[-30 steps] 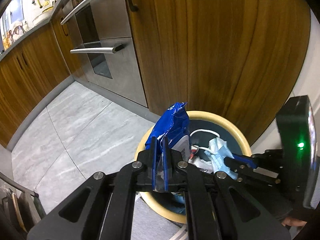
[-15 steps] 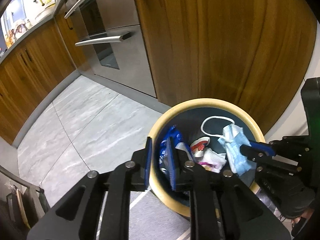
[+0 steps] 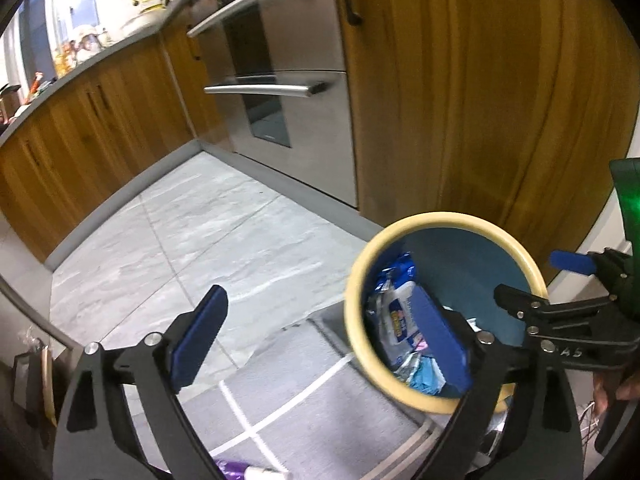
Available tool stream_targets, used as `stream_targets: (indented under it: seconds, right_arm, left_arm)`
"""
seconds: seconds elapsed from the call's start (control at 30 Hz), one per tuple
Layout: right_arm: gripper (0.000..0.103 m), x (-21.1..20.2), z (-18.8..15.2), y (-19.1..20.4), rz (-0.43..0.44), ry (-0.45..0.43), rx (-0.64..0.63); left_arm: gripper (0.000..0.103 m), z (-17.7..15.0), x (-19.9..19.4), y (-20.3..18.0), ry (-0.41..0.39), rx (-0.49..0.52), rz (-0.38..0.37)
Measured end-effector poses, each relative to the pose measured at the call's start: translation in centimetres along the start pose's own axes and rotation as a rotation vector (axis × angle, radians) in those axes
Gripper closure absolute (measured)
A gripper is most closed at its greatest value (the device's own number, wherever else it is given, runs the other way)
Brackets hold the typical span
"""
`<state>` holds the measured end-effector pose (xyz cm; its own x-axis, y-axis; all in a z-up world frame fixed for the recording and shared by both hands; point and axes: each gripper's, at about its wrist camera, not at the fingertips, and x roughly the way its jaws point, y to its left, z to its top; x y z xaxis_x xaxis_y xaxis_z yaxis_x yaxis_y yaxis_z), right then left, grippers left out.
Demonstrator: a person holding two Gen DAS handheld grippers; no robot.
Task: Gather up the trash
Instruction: 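Open both tools inside the teal bin to drop the wipes pack and mask, then move both tools back toward the remaining trash on the mat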
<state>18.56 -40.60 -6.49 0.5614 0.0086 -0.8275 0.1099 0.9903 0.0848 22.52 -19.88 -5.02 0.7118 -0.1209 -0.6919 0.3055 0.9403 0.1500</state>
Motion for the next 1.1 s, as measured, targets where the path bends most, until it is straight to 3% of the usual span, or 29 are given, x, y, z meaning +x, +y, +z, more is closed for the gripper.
stream_targets:
  seconds: [0.3, 0.57, 0.77, 0.9, 1.1]
  right_arm:
    - [0.007, -2.0, -0.4, 3.9, -0.036, -0.05, -0.165]
    - [0.005, -6.9, -0.5, 6.1, -0.047, -0.144, -0.183]
    - [0.005, -10.7, -1.7, 7.8, 0.032, -0.205, -0.178]
    - [0.005, -11.0, -2.7, 8.5, 0.027, -0.163, -0.175]
    - [0.005, -12.9, -4.6, 9.4, 0.093, -0.118, -0.076]
  left_arm:
    - [0.006, -1.5, -4.5, 4.6, -0.022, -0.083, 0.043]
    - [0.006, -4.1, -10.6, 9.1, -0.028, -0.163, 0.08]
    - [0.006, -7.4, -15.1, 12.4, -0.005, -0.22, 0.124]
    - [0.006, -9.9, -17.9, 14.5, -0.002, -0.276, 0.15]
    - [0.006, -13.7, -21.1, 15.6, 0.035, -0.316, 0.191]
